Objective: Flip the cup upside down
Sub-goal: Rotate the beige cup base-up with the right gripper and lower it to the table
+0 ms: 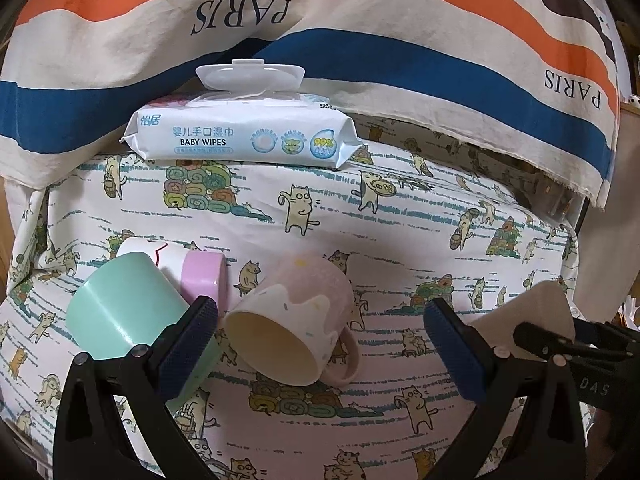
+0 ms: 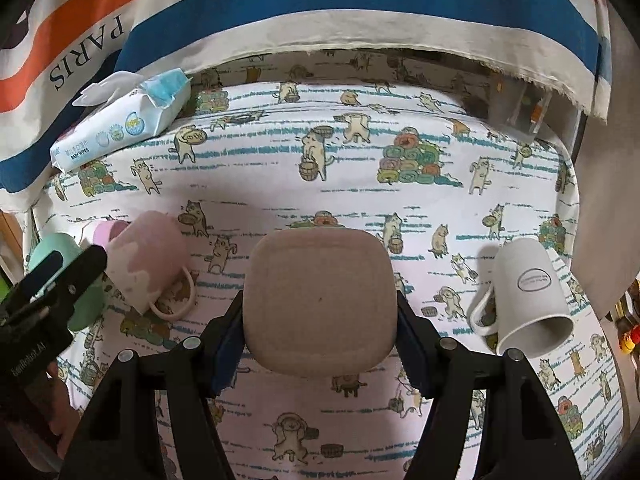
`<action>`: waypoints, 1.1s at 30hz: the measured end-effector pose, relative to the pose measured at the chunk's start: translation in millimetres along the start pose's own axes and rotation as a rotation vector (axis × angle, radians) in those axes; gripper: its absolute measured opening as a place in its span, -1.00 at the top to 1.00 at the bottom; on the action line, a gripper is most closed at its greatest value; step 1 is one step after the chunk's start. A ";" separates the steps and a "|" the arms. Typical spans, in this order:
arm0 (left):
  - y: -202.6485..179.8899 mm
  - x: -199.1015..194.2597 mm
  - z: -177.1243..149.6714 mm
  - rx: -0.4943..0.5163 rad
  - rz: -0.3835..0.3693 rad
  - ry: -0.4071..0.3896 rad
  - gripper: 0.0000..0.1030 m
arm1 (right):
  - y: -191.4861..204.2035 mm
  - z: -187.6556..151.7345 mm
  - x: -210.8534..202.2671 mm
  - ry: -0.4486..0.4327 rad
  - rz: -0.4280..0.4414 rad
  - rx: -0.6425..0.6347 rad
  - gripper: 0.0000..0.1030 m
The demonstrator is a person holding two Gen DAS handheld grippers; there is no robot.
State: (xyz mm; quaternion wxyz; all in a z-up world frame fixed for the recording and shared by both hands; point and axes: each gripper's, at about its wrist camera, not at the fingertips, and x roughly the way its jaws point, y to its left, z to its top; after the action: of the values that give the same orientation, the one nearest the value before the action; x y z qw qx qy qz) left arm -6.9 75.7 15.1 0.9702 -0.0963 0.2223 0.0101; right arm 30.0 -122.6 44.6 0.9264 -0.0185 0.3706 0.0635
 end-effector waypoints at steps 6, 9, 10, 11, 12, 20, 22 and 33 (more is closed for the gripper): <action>-0.2 2.3 -1.2 -0.001 0.000 0.012 -0.99 | 13.5 3.3 8.7 0.042 0.019 -0.049 -0.33; 0.2 3.3 -1.6 -0.003 -0.004 0.020 -0.99 | 15.4 3.4 12.0 0.068 0.020 -0.062 -0.33; 0.2 3.9 -1.6 -0.004 -0.006 0.025 -0.99 | 15.7 3.3 12.9 0.071 0.017 -0.066 -0.33; 0.0 4.8 -1.8 -0.004 -0.010 0.030 -0.99 | 16.2 3.0 14.8 0.073 0.016 -0.071 -0.33; -0.1 5.3 -2.0 -0.005 -0.013 0.035 -0.99 | 16.0 2.5 16.9 0.077 0.016 -0.074 -0.33; -3.3 8.5 -4.5 0.011 -0.009 0.046 -0.99 | 20.9 4.5 29.4 0.072 0.004 -0.093 -0.33; -3.5 8.5 -4.7 0.013 -0.009 0.047 -0.99 | 21.7 6.2 33.2 0.068 0.006 -0.096 -0.33; -6.4 10.5 -5.6 0.024 -0.011 0.054 -0.99 | 16.7 10.9 47.7 0.041 0.015 -0.058 -0.34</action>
State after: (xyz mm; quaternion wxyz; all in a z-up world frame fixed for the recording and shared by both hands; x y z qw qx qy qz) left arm 0.6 68.2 6.7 0.9649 -0.0861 0.2480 -0.0005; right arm 69.4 -100.3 19.9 0.9172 -0.0436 0.3878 0.0809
